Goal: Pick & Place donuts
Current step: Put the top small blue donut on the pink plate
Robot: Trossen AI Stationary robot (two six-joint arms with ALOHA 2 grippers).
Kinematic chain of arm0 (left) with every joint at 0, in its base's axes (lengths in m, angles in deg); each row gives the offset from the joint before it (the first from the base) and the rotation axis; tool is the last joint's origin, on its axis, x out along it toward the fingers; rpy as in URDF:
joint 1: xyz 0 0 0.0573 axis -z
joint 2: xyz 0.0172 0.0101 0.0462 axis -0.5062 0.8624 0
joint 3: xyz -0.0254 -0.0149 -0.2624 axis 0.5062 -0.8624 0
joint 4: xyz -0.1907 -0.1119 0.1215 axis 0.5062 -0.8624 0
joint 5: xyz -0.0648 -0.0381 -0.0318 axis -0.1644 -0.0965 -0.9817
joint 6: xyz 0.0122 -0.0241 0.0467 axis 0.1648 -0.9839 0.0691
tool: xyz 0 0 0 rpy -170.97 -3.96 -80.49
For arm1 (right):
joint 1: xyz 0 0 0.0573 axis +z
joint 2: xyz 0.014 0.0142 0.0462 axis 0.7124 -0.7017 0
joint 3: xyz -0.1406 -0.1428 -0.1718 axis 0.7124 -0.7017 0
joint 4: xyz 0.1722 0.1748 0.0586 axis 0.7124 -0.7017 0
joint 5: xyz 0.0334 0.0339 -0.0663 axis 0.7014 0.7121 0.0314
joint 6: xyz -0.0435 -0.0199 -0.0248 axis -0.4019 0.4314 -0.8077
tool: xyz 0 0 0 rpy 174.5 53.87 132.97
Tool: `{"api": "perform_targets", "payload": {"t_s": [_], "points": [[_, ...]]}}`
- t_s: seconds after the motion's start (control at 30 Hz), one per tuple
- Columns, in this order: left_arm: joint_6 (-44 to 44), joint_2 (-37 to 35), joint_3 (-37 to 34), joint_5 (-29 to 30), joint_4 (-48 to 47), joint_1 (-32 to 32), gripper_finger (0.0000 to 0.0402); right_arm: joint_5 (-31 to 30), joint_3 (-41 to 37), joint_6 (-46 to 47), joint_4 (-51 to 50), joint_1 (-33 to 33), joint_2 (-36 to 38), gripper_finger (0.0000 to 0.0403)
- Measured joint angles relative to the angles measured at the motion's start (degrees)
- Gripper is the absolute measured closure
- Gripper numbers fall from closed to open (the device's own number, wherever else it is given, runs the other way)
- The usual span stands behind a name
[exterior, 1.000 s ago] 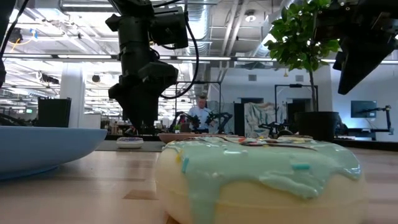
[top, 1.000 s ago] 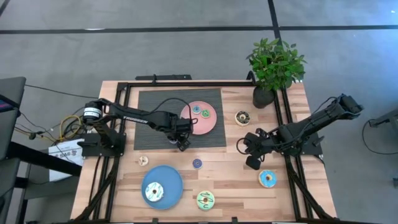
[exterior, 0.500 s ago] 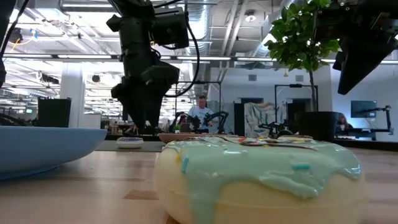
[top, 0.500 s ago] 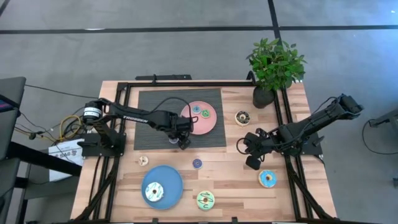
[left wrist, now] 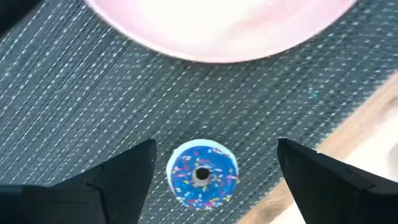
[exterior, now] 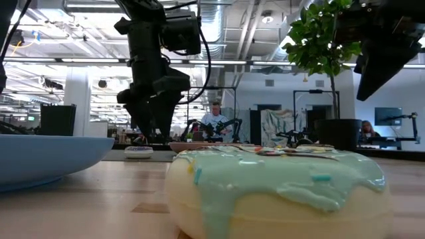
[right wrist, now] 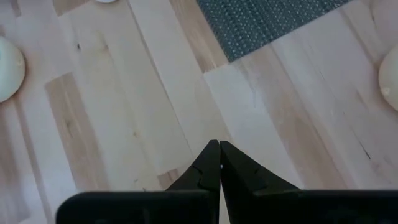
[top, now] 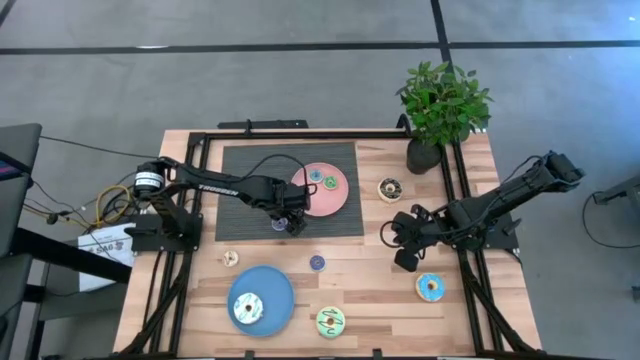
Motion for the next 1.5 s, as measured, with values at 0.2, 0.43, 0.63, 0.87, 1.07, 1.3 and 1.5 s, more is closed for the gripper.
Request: {"api": "perform_targets", "payload": {"t_s": [0.2, 0.43, 0.63, 0.87, 1.07, 1.3, 1.5], "points": [[0.28, 0.02, 0.0, -0.08, -0.16, 0.16, 0.0072, -0.09, 0.0, 0.02, 0.02, 0.0, 0.0, 0.0402], [-0.19, 0.06, -0.95, -0.93, -0.76, 0.15, 0.0072, -0.09, 0.0, 0.02, 0.44, 0.0, 0.0, 0.0402], [-1.35, 0.11, -3.22, -3.09, -1.21, -0.13, 0.0072, -1.15, 0.0, 0.0, 1.99, 0.0, 0.0, 0.0402], [-2.5, 0.11, -5.2, -3.03, 0.19, -0.1, 0.0072, -1.16, 0.0, -0.02, 2.01, 0.0, 0.0, 0.0402], [-2.7, 0.11, -5.2, -2.78, 2.38, 0.02, 0.0072, -1.16, 0.0, 0.0, 2.09, 0.0, 0.0, 0.0402], [-2.91, 0.11, -5.2, -4.13, 3.3, -0.06, 0.0072, -1.13, 0.0, 0.0, 2.48, 0.04, 0.0, 0.0402], [-3.95, 1.12, -5.22, -3.77, 2.77, -0.2, 0.0072, -1.11, 0.0, 0.0, 2.51, 0.04, -0.01, 0.0402]]}}
